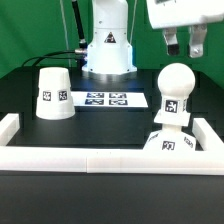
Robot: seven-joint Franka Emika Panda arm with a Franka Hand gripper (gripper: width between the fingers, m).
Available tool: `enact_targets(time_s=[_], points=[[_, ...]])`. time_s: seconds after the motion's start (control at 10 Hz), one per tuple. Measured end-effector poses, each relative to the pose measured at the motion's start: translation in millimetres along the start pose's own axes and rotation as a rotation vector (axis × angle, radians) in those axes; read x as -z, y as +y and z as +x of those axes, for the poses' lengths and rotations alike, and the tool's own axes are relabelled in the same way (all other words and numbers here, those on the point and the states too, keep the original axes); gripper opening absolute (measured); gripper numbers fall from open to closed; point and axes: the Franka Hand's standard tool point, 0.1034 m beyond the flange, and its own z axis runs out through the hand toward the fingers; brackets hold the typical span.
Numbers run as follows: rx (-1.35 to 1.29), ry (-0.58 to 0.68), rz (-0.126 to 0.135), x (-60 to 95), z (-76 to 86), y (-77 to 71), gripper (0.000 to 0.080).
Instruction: Assemble lamp
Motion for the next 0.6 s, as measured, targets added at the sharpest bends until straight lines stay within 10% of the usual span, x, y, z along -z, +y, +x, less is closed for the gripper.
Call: enact_targets(time_s=[0.6], points=[[-0.015, 0.005, 0.009, -9.4, 1.1, 7.1, 0.0699]])
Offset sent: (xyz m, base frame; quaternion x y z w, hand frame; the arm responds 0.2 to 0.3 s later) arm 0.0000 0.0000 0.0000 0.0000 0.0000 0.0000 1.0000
